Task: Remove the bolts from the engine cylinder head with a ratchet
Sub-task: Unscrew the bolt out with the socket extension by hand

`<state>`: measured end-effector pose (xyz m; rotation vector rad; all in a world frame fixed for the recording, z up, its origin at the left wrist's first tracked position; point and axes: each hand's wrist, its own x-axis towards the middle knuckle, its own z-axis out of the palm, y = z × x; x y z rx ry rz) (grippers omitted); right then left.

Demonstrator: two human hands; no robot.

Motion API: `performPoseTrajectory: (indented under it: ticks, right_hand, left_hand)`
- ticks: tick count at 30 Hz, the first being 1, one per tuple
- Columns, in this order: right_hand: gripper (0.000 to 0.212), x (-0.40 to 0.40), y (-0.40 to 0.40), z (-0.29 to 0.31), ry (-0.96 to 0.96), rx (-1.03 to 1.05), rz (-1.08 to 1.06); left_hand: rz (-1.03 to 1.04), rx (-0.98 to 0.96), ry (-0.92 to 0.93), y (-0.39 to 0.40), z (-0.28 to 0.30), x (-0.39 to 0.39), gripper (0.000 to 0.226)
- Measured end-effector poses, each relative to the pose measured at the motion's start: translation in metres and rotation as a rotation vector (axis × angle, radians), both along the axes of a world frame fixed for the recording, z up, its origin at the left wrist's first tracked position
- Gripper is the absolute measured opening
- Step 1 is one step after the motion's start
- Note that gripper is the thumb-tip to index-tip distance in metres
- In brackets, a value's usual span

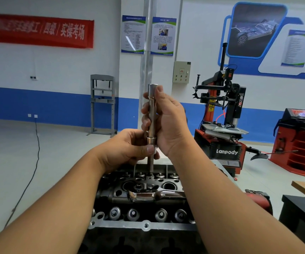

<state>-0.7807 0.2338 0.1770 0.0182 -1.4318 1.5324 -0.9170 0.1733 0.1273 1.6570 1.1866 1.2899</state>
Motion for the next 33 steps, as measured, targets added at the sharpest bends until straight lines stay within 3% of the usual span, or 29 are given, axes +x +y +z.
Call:
performPoseTrajectory:
  ticks: [4, 8, 11, 15, 17, 20, 23, 28, 33]
  right_hand:
    - [0.024, 0.0021, 0.0004, -0.0021, -0.015, 0.037, -0.019]
    - [0.027, 0.0015, 0.0002, -0.0017, -0.022, 0.047, -0.042]
    - [0.035, 0.0005, -0.0003, -0.0012, -0.032, 0.026, -0.028]
    - [0.016, 0.0004, 0.0019, -0.0014, 0.0, 0.032, -0.032]
    - [0.02, 0.0003, 0.0032, -0.0019, 0.009, 0.035, -0.045]
    - [0.02, 0.0006, 0.0034, -0.003, -0.003, 0.046, -0.044]
    - [0.037, 0.0001, 0.0002, -0.0029, -0.02, 0.046, -0.038]
    - [0.037, -0.0014, -0.0007, -0.0021, -0.025, 0.035, -0.011]
    - [0.034, -0.0013, 0.0005, -0.0021, -0.003, 0.037, -0.028]
  left_hand:
    - [0.086, 0.011, 0.015, 0.002, 0.0004, -0.0024, 0.056]
    - [-0.048, -0.107, 0.083, -0.0014, 0.0012, -0.0031, 0.036]
    - [-0.003, -0.093, 0.174, -0.0007, -0.0002, -0.001, 0.023]
    - [0.109, -0.023, 0.209, -0.0015, 0.0018, 0.0042, 0.029]
    - [0.134, -0.006, 0.23, -0.0017, 0.0022, 0.0049, 0.033]
    - [0.06, -0.043, 0.181, -0.0048, 0.0036, 0.0034, 0.028]
    - [-0.04, -0.047, 0.107, -0.0075, 0.0043, 0.0019, 0.022]
    - [0.107, 0.02, 0.104, -0.0021, 0.0015, 0.0021, 0.049]
    - [-0.019, 0.012, -0.018, -0.0028, 0.0026, -0.0005, 0.045]
